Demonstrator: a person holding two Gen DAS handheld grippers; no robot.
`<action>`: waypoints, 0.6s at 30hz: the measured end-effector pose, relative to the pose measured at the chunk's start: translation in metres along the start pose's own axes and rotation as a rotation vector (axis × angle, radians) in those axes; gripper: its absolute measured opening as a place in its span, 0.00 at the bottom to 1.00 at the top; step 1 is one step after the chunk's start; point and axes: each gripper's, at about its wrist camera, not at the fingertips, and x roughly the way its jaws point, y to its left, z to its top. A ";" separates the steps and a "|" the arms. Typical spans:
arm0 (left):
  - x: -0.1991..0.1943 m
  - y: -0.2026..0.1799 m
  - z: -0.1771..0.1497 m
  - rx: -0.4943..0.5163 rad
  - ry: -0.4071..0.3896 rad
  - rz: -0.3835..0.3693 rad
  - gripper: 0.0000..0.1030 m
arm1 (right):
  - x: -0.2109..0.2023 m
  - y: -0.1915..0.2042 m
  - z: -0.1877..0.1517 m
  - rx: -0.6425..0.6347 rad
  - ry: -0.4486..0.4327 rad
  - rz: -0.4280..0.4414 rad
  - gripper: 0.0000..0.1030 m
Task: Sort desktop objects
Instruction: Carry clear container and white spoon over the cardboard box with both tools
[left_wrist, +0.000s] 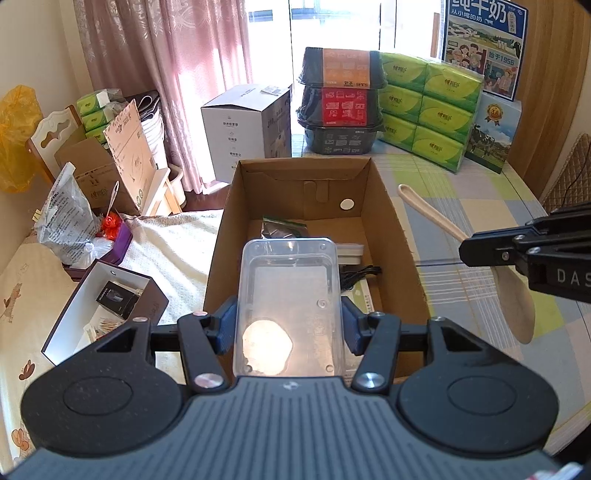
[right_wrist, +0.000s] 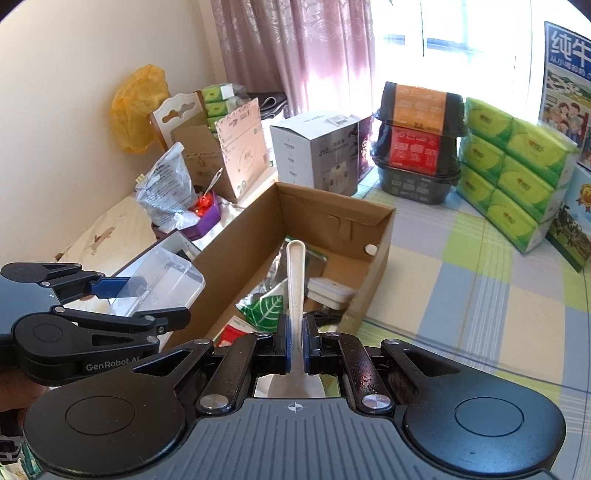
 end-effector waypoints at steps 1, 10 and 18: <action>0.002 0.002 0.001 -0.003 0.001 -0.003 0.49 | 0.003 0.000 0.002 0.001 0.002 0.001 0.03; 0.016 0.013 0.010 0.009 0.019 -0.021 0.49 | 0.025 0.006 0.009 0.008 0.030 0.004 0.03; 0.026 0.016 0.013 0.014 0.031 -0.031 0.49 | 0.039 0.010 0.012 0.002 0.043 0.001 0.03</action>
